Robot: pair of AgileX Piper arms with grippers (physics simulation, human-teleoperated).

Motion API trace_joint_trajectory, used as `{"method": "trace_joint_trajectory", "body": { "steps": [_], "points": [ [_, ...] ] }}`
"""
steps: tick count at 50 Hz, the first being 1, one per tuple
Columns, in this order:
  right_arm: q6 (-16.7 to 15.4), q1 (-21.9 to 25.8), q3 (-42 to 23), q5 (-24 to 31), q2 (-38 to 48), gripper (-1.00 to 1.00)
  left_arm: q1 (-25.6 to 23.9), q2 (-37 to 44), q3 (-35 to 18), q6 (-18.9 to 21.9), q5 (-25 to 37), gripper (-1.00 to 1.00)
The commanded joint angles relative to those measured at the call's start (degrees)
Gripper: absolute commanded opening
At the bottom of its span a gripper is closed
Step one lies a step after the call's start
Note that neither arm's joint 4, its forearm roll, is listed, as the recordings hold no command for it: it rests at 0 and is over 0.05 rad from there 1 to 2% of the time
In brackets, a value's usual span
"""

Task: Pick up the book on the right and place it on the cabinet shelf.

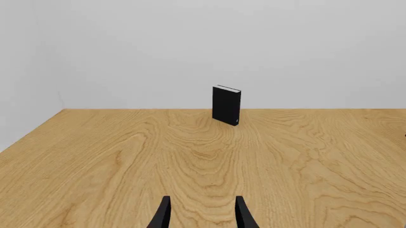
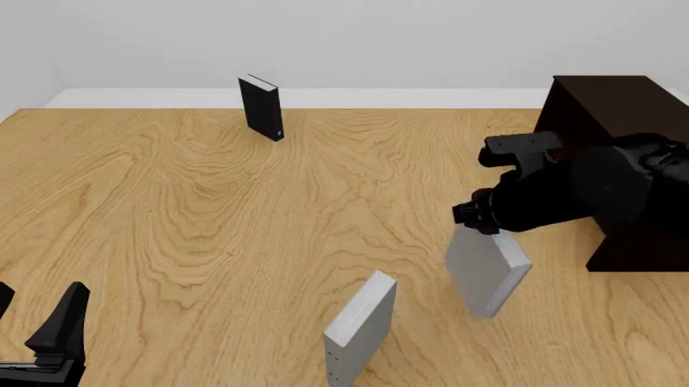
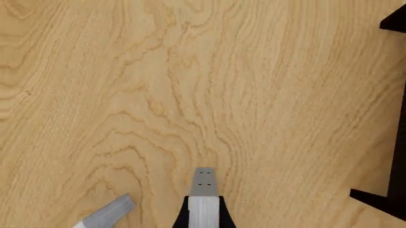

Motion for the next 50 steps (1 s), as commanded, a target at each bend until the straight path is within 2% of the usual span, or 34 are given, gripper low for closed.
{"method": "trace_joint_trajectory", "body": {
  "steps": [1,2,3,4,5,6,7,8,10,12,14,16,18,20,22,24,26,28,29,31,33,36,38,39,44,46,48,50],
  "points": [
    [-2.74,-0.61,-5.0,3.17,-1.92,-1.0,0.0,0.0,0.0,0.01,0.01,1.0],
    [-5.92,-2.75,-5.67,3.22,-2.4,-1.0,-0.01,0.0,0.0,0.01,0.0,1.0],
    [-4.68,-1.42,-6.69,3.28,-2.46,-1.0,0.0,0.0,0.0,-0.02,0.01,1.0],
    [-5.01,-1.5,-7.38,3.6,-2.53,-1.0,0.0,0.0,0.0,-0.01,-0.01,1.0],
    [-7.0,-2.8,-7.99,3.4,-3.09,-1.0,0.0,0.0,0.0,0.0,-0.01,1.0],
    [-7.0,-2.83,-8.34,3.61,-2.9,-1.0,0.01,0.0,0.0,0.02,0.0,1.0],
    [-9.22,-3.12,-8.85,3.52,-3.04,-1.0,0.01,0.0,0.0,0.01,-0.01,1.0],
    [-8.17,-3.3,-9.32,3.41,-3.17,-1.0,0.0,0.0,0.0,-0.01,0.01,1.0],
    [-12.7,-4.78,-9.89,2.94,-3.34,-1.0,0.0,0.0,0.0,0.0,0.0,1.0],
    [-12.96,-4.07,-10.83,2.72,-3.24,-1.0,-0.01,0.0,0.0,0.0,0.0,1.0],
    [-16.19,-4.61,-10.74,2.0,-3.58,-1.0,-0.01,0.0,0.0,0.01,0.0,1.0],
    [-16.35,-3.98,-10.85,1.44,-3.23,-1.0,-0.01,0.0,0.0,0.0,0.02,1.0],
    [-21.65,-5.53,-9.06,-0.67,-4.06,-1.0,0.0,0.0,0.0,-0.01,0.0,1.0],
    [-24.01,-6.5,-8.0,-2.1,-4.4,-1.0,0.0,0.0,0.0,0.0,0.0,1.0],
    [-23.2,-5.62,-8.29,-3.07,-4.91,-1.0,0.01,0.0,0.0,0.01,0.0,1.0],
    [-24.58,-6.55,-7.38,-4.18,-5.38,-1.0,0.0,0.0,0.0,-0.01,0.01,1.0],
    [-26.3,-4.94,-6.67,-6.99,-6.69,-1.0,0.0,0.0,0.0,0.0,0.0,1.0],
    [-23.98,-6.85,-6.36,-6.95,-6.12,-1.0,0.01,0.0,0.0,0.0,0.0,1.0],
    [-26.61,-6.69,-4.91,-8.74,-6.94,-1.0,0.0,0.0,0.0,-0.01,0.0,1.0],
    [-29.43,-6.16,-3.19,-11.38,-7.82,-1.0,0.0,0.0,0.0,0.0,0.0,1.0],
    [-28.87,-6.33,-2.77,-12.09,-7.96,-1.0,0.0,0.0,0.0,0.0,0.0,1.0],
    [-30.68,-5.87,-1.89,-14.59,-9.18,-1.0,0.0,0.0,0.0,-0.01,0.0,1.0],
    [-33.28,-5.38,-0.79,-16.03,-9.91,-1.0,0.0,0.0,0.0,0.0,0.0,1.0],
    [-33.03,-5.39,-0.76,-16.71,-10.39,-1.0,0.0,0.0,0.0,0.01,0.0,1.0],
    [-39.34,-6.06,2.93,-20.59,-11.44,-1.0,0.0,0.0,0.0,0.01,0.0,1.0],
    [-40.92,-5.46,4.34,-21.88,-11.32,-1.0,0.01,0.0,0.0,-0.01,0.0,1.0],
    [-45.02,-6.19,7.17,-23.96,-11.58,-1.0,0.0,0.0,0.0,-0.01,-0.01,1.0],
    [-47.54,-6.03,8.77,-25.84,-11.98,-1.0,-0.01,0.0,0.0,0.04,0.0,1.0]
  ]
}}
